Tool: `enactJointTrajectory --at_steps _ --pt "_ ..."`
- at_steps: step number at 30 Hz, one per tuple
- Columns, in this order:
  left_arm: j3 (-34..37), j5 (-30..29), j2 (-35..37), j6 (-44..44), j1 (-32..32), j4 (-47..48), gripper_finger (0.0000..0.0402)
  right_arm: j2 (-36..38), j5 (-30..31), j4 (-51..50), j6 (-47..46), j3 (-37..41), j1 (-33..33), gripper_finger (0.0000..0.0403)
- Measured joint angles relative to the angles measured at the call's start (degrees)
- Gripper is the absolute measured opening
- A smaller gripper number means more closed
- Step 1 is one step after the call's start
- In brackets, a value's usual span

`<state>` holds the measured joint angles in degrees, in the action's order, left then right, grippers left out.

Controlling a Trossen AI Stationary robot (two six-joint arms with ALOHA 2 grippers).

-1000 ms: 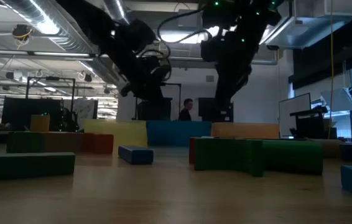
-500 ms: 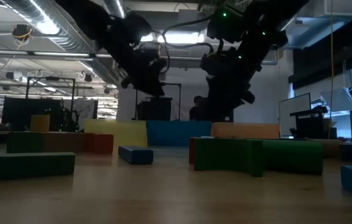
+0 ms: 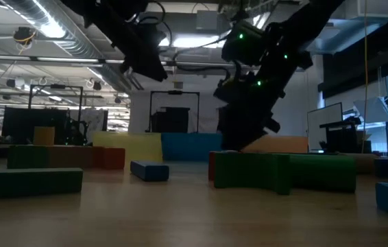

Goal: Sort blocks by size
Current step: Put the blue cylindrical block into the yellow bin

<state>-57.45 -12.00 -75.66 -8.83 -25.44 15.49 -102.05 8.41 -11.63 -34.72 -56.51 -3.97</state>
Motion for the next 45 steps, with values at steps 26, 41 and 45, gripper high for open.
enactJointTrajectory --at_steps 26,41,45 --pt "0.0 0.0 17.6 -9.8 9.1 30.0 0.0077 -5.4 -0.4 11.3 14.6 -9.6 0.3 0.0137" --pt "0.0 -0.3 26.1 -28.4 19.8 48.4 0.0068 -16.0 -0.5 28.3 26.3 -25.8 -9.3 0.0143" --pt "0.0 -0.6 25.9 -30.0 21.5 48.1 0.0068 -22.4 -1.6 29.5 26.3 -32.7 -11.4 0.0144"
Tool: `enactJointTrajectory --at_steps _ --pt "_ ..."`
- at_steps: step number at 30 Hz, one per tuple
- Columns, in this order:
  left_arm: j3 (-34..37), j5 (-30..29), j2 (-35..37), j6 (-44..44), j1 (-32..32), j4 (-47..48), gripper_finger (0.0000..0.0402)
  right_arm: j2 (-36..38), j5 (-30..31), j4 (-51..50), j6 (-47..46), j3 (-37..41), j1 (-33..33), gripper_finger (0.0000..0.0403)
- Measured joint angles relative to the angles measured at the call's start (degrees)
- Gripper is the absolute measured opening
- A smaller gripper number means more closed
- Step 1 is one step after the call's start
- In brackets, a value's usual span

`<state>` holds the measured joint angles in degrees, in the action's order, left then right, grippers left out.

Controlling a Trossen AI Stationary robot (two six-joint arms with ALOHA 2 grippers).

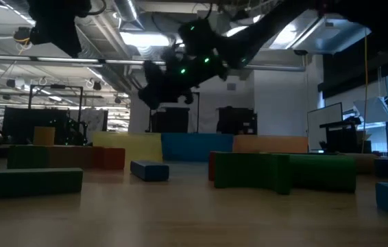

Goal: Sort blocks by size
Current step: Put the blue cylindrical block into the yellow bin, then put the yellow cylindrical block into the yellow bin

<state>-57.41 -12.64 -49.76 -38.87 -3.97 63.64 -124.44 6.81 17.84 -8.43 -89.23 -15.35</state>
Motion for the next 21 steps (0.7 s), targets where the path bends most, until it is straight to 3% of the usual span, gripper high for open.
enactJointTrajectory --at_steps 8,15,21 --pt "0.0 0.0 -0.6 -6.2 4.5 0.6 0.0068 -7.1 -0.4 0.0 0.0 -8.9 -3.2 0.0166" --pt "0.4 0.0 -1.0 -10.3 9.1 0.0 0.0068 -7.2 -0.4 0.2 0.0 -9.4 -4.3 0.0195" --pt "5.2 2.0 -1.0 -18.7 13.1 0.0 0.0068 -6.6 -2.0 -1.5 0.0 -9.3 -4.2 0.021"
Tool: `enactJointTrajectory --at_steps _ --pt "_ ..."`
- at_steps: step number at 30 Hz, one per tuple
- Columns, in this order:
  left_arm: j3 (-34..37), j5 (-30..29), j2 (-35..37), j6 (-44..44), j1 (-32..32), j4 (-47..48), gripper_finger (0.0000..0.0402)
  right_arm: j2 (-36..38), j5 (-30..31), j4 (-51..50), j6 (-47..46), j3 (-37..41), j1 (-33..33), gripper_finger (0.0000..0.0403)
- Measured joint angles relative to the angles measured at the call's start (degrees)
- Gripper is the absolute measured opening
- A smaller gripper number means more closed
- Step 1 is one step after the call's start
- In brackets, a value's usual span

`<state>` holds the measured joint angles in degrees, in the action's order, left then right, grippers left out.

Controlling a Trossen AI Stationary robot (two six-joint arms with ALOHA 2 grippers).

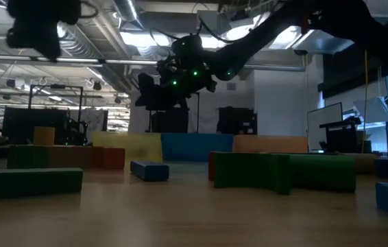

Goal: Sort blocks by size
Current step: Put the yellow cylindrical block into the yellow bin

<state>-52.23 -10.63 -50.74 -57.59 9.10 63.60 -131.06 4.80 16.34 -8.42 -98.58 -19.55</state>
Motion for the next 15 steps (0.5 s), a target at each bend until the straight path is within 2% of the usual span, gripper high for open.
enactJointTrajectory --at_steps 4,8,15 --pt "4.4 4.5 0.0 -6.1 2.9 0.4 0.0068 3.6 -2.5 -4.8 1.6 0.0 0.0 0.0211" --pt "7.9 7.5 0.0 -10.9 5.3 0.1 0.0068 8.7 -2.9 -12.4 8.2 0.0 0.0 0.0211" --pt "11.5 9.0 0.0 -11.0 7.1 -0.2 0.0069 15.7 -2.9 -22.5 10.3 -0.1 0.1 0.0211"
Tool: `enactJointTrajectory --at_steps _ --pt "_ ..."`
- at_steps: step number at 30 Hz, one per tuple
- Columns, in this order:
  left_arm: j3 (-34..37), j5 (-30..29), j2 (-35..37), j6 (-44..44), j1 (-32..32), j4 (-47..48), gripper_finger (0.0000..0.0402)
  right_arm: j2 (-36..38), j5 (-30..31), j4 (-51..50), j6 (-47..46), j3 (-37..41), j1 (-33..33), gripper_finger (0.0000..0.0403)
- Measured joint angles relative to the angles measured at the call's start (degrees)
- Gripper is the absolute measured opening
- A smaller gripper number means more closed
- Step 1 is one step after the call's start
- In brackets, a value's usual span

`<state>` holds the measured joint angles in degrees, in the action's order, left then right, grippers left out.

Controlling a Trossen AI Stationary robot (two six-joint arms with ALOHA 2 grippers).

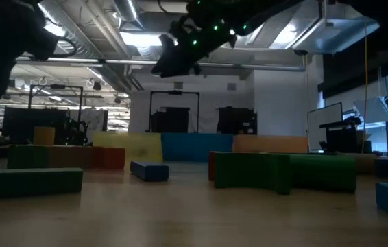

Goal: Sort blocks by size
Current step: Put the yellow cylindrical block into the yellow bin

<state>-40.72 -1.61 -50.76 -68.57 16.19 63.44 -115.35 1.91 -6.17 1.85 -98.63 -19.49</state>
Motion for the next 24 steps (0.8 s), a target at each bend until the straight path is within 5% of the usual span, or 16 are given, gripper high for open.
enactJointTrajectory --at_steps 14,24 --pt "2.8 2.5 0.0 1.0 -0.8 0.3 0.0181 2.9 0.0 -12.9 0.0 0.0 0.5 0.0212" --pt "2.8 -2.3 0.0 0.9 -6.6 -0.3 0.0198 2.9 -2.1 -26.6 1.2 0.0 5.5 0.0212"
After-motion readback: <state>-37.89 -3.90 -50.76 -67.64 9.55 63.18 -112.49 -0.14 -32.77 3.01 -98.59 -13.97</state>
